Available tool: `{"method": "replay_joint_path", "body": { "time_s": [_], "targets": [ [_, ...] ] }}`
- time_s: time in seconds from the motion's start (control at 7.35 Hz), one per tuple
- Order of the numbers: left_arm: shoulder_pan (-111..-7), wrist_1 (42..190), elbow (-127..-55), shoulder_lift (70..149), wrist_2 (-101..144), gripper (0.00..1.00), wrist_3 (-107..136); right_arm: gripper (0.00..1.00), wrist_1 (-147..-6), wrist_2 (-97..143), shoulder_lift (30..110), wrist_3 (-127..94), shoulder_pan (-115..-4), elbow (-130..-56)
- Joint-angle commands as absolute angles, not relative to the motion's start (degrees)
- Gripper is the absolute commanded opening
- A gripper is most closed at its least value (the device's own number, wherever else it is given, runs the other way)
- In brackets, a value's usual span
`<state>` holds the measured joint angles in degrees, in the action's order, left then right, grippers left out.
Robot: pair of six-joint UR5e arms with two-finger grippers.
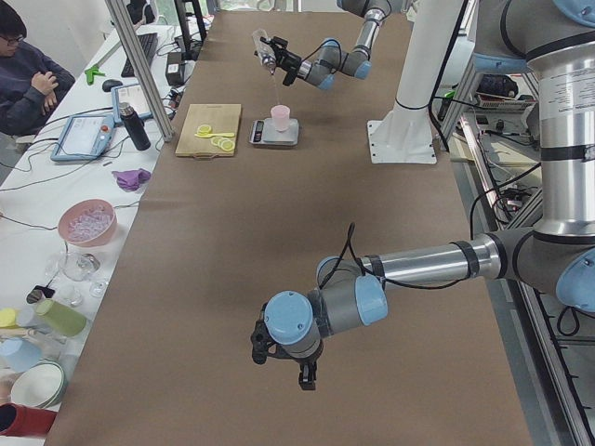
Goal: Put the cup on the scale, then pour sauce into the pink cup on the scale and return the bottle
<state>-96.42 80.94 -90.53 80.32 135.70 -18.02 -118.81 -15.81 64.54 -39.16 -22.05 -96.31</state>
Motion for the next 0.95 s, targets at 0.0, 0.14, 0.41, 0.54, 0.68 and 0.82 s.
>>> {"method": "replay_joint_path", "body": {
  "time_s": [0.0, 0.14, 0.41, 0.54, 0.68, 0.82],
  "targets": [
    [-96.42, 80.95, -90.53, 80.24, 135.70, 0.98, -18.02, 0.00, -117.87, -15.91, 65.21, -39.11, -22.06, -96.42],
    [-96.42, 80.95, -90.53, 80.24, 135.70, 0.98, -18.02, 0.00, -116.90, -15.91, 65.65, -39.11, -22.06, -96.33],
    [-96.42, 80.95, -90.53, 80.24, 135.70, 0.98, -18.02, 0.00, -116.72, -15.91, 65.65, -39.11, -22.06, -96.42],
    [-96.42, 80.95, -90.53, 80.24, 135.70, 0.98, -18.10, 0.00, -116.72, -15.91, 65.57, -39.11, -22.06, -96.76],
    [-96.42, 80.95, -90.53, 80.24, 135.70, 0.98, -18.11, 0.00, -116.63, -15.91, 65.57, -39.11, -22.06, -96.85],
    [-96.50, 80.95, -90.61, 80.24, 135.70, 0.98, -18.11, 0.00, -115.33, -15.65, 65.65, -38.94, -22.06, -97.03]
  ]
}}
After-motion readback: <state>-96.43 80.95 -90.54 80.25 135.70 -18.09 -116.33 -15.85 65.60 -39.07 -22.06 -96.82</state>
